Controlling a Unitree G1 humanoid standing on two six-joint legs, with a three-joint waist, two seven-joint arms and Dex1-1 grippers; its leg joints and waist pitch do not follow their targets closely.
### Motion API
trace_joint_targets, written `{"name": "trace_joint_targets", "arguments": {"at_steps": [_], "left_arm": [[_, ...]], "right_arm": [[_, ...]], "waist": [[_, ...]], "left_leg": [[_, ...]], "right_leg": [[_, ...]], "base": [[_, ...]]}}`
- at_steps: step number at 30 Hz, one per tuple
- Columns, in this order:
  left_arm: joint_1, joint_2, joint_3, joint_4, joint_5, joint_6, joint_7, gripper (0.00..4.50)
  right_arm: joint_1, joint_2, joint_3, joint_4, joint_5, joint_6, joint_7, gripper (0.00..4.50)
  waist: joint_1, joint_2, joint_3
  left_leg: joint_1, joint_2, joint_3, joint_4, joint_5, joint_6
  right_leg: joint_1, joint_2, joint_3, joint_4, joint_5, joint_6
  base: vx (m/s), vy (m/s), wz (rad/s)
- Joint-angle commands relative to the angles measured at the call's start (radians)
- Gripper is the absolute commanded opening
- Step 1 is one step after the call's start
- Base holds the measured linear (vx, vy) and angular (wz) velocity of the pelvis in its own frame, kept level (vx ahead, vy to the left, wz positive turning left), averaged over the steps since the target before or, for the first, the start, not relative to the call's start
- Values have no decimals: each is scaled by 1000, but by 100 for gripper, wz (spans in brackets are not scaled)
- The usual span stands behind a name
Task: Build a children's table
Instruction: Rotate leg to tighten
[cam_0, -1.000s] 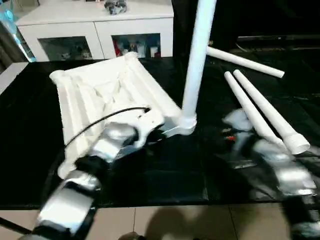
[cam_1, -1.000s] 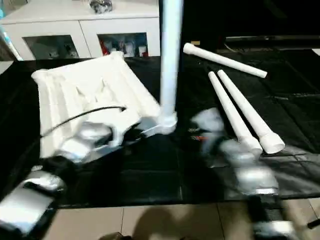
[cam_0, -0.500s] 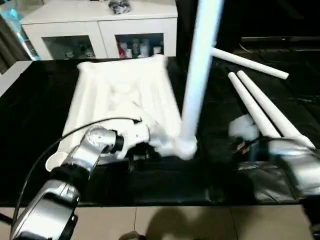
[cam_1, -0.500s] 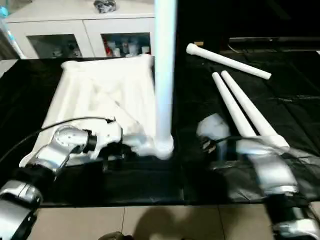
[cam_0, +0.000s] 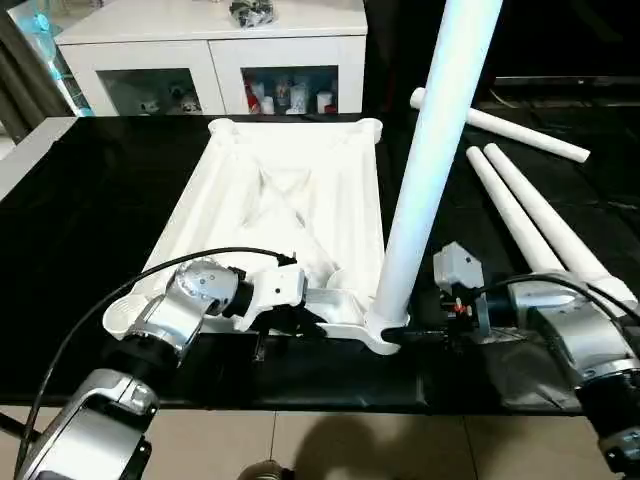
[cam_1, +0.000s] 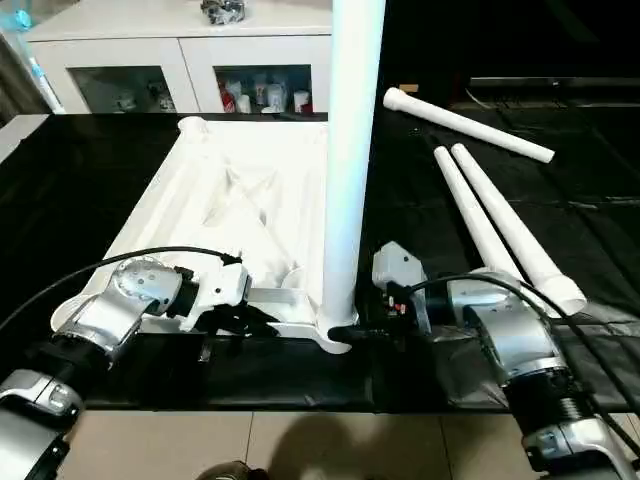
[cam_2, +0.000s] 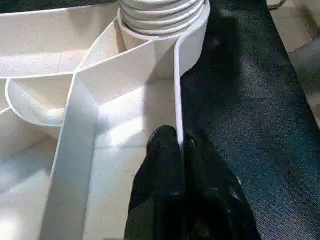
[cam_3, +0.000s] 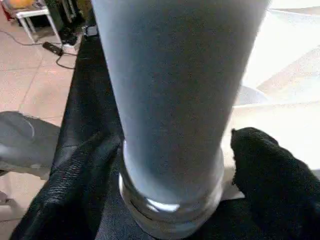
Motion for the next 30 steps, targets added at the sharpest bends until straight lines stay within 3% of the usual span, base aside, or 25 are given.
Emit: {"name": "trace_joint_targets", "arguments": {"at_steps": [1,8,18,22,23,25,26,30], "left_arm": [[-9,-4,3,-46,-25,-35,-10,0],[-14,-7,3,-32,-19,-37,-5,0],[-30,-40,23,-23,-21,23,58,0],[-67,-107,59,0,-6,134,221,0],[-83,-138,71,4,-3,183,280,0],[-96,-159,77,11,3,209,326,0],[-119,-191,88,29,13,245,398,0],[-178,-279,110,85,45,325,586,0]], "right_arm": [[-17,2,8,8,9,3,14,363],[-22,12,7,17,11,3,18,288],[22,38,-16,-34,29,57,-47,265],[32,142,-37,-27,-52,106,-321,265],[24,192,-52,-6,-73,123,-426,265],[17,223,-60,9,-86,133,-489,265],[7,270,-74,25,-101,152,-583,265],[-18,385,-110,58,-133,190,-812,265]], "waist": [[-3,-24,-75],[-2,-23,-75],[-2,-21,-75],[-13,-22,-68],[-25,-23,-66],[-33,-22,-65],[-40,-23,-67],[-44,-19,-69]], "left_leg": [[21,69,-24,-65,-221,87],[21,68,-24,-65,-222,86],[21,69,-24,-66,-224,84],[27,62,-27,-70,-273,44],[27,57,-29,-70,-287,30],[25,54,-30,-70,-290,27],[30,51,-29,-67,-289,28],[29,51,-31,-69,-274,30]], "right_leg": [[46,-86,53,-72,-353,-174],[47,-87,53,-72,-356,-173],[47,-85,53,-72,-347,-177],[44,-87,50,-84,-449,-155],[43,-88,47,-91,-491,-137],[43,-87,45,-93,-507,-128],[40,-85,44,-100,-524,-114],[41,-85,44,-101,-498,-112]], "base": [[0,0,0],[0,0,0],[0,0,0],[0,0,0],[0,0,0],[0,0,0],[0,0,0],[0,0,0]]}}
